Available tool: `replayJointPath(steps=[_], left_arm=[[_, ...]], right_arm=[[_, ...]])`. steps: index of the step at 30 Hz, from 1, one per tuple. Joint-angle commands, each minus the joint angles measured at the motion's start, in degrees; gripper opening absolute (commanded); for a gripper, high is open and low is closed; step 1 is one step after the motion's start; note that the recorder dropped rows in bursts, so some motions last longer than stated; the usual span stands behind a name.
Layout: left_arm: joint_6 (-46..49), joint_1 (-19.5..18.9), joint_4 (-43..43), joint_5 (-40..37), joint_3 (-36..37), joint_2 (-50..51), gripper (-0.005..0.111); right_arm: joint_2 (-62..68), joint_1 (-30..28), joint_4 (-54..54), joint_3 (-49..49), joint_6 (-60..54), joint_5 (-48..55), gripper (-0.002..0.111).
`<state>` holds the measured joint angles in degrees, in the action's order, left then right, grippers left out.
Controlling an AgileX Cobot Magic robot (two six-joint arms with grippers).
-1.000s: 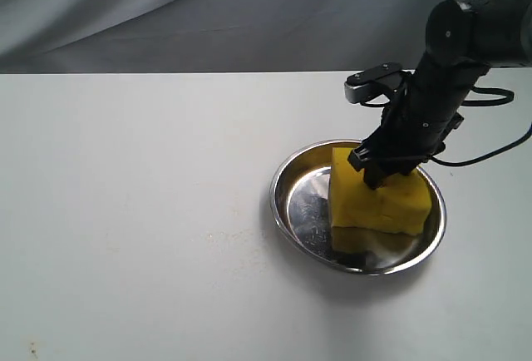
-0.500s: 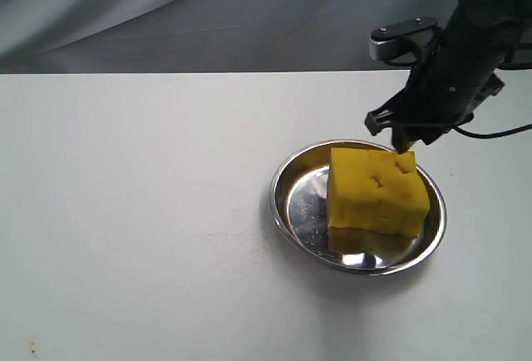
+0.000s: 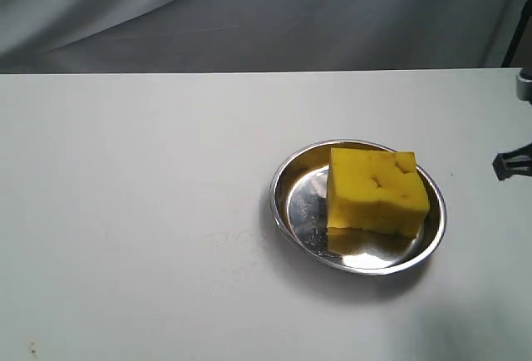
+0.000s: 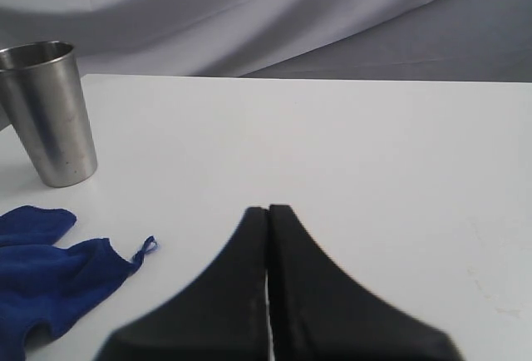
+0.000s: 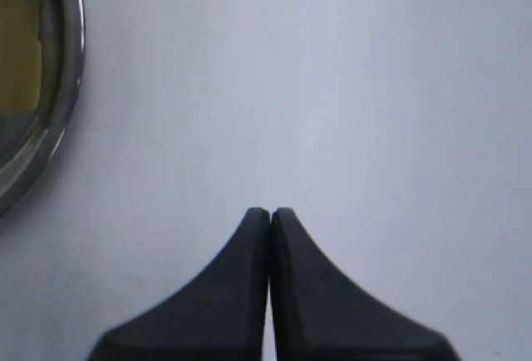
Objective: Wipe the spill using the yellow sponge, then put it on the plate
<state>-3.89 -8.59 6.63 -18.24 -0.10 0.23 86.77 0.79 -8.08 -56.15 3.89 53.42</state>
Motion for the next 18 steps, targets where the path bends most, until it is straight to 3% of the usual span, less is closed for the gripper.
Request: replayJointPath(steps=[1, 8, 18], left_arm=[[-0.2, 0.2, 0.0, 0.2, 0.1, -0.2, 0.0], [-0.2, 0.2, 0.0, 0.2, 0.1, -0.2, 0.0], [-0.2, 0.2, 0.0, 0.2, 0.1, -0.2, 0.0]], right_arm=[[-10.9, -0.8, 1.2, 8.4, 1.4, -4.3, 0.0], [-32.8, -0.8, 3.7, 18.9, 5.3, -8.8, 0.0], [-58.2, -0.8, 5.7, 20.4, 4.9, -6.0, 0.0]])
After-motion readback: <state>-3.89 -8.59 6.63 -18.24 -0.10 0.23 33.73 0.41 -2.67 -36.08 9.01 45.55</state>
